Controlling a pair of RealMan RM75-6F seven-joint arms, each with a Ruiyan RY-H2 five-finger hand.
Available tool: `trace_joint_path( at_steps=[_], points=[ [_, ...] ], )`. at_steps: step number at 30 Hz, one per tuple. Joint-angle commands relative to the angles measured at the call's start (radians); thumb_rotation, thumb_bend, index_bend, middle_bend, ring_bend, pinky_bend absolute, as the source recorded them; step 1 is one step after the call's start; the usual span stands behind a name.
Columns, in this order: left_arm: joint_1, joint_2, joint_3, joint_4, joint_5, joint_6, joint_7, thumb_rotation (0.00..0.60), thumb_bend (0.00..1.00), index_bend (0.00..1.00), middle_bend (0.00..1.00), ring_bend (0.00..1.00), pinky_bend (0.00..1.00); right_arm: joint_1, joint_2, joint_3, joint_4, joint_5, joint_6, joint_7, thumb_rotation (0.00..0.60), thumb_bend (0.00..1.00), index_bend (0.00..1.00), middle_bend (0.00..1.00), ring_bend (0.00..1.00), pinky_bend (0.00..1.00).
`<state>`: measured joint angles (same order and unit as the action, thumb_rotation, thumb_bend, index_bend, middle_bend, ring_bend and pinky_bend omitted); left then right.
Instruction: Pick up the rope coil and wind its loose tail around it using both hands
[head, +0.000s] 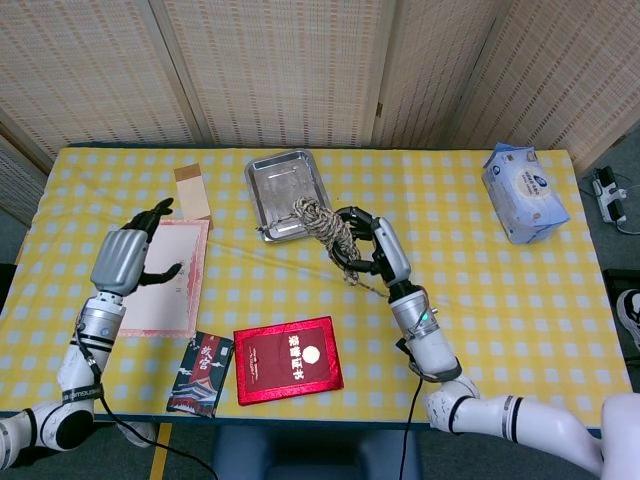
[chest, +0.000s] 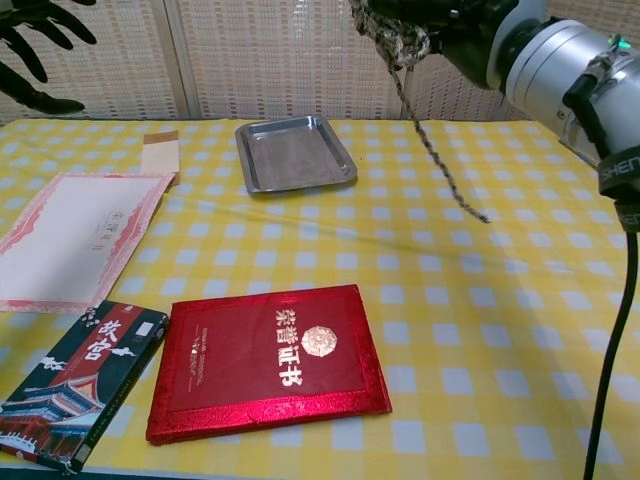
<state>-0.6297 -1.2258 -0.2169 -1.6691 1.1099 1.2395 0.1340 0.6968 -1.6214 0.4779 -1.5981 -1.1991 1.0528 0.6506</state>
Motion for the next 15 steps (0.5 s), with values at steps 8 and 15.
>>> trace_joint_path(
  at_steps=[8,15],
  points=[
    [0.173,-0.004,0.081,0.081,0.092,0.177,-0.011,0.6,0.26,0.11,0.23,0.23,0.33,-0.059,0.127,-0.022,-0.083,0.009,-0.015,-0.017,0.6,0.55,0.91,0.71,0.78,0.68],
    [0.28,0.013,0.136,0.07,0.115,0.24,-0.01,0.6,0.26,0.13,0.23,0.23,0.31,-0.087,0.209,-0.022,-0.133,0.018,-0.03,-0.01,0.6,0.54,0.91,0.71,0.78,0.68]
  ],
)
